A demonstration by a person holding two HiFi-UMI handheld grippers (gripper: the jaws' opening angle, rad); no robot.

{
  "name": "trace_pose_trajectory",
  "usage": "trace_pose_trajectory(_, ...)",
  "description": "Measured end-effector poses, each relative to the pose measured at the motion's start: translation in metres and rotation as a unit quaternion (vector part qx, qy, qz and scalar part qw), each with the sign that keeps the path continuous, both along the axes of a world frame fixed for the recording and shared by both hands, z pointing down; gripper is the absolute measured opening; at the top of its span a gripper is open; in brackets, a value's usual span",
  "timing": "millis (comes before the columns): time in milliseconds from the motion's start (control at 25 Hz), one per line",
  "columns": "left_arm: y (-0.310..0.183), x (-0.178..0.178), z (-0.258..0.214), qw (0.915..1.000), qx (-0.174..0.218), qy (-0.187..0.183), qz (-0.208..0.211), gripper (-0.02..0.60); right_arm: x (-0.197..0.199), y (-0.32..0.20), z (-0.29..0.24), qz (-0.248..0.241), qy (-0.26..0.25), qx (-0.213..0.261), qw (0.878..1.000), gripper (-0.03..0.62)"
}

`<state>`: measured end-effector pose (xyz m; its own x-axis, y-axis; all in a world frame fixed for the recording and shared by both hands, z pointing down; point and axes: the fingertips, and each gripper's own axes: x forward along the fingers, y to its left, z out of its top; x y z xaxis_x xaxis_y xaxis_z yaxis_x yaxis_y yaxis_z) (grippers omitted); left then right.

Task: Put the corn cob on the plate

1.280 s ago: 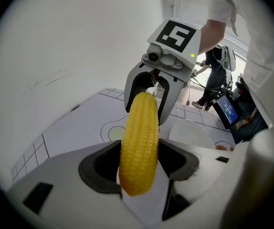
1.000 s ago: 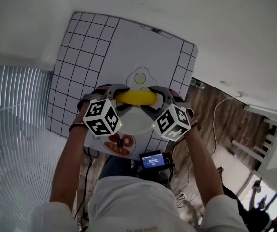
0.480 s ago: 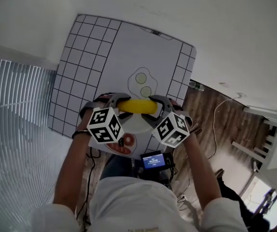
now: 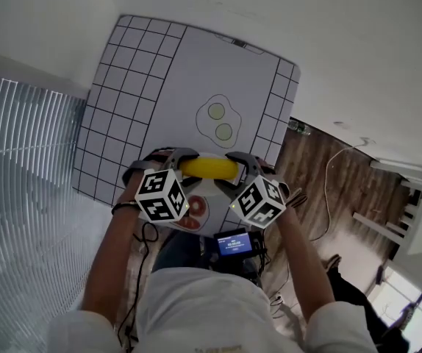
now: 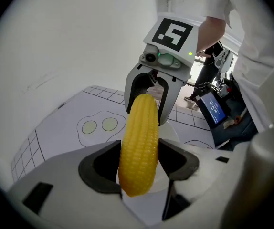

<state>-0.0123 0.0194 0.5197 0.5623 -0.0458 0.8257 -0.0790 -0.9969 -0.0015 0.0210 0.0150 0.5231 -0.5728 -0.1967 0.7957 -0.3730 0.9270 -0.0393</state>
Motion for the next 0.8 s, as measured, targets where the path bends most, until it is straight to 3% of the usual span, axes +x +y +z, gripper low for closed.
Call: trace_pose_trajectory(800,0.033,-0.002,0.013,0.9998,-0.018,-0.003,0.010,0.247,-0.002,0.034,0.014,0.010,0.008,-0.022,1.000,0.284)
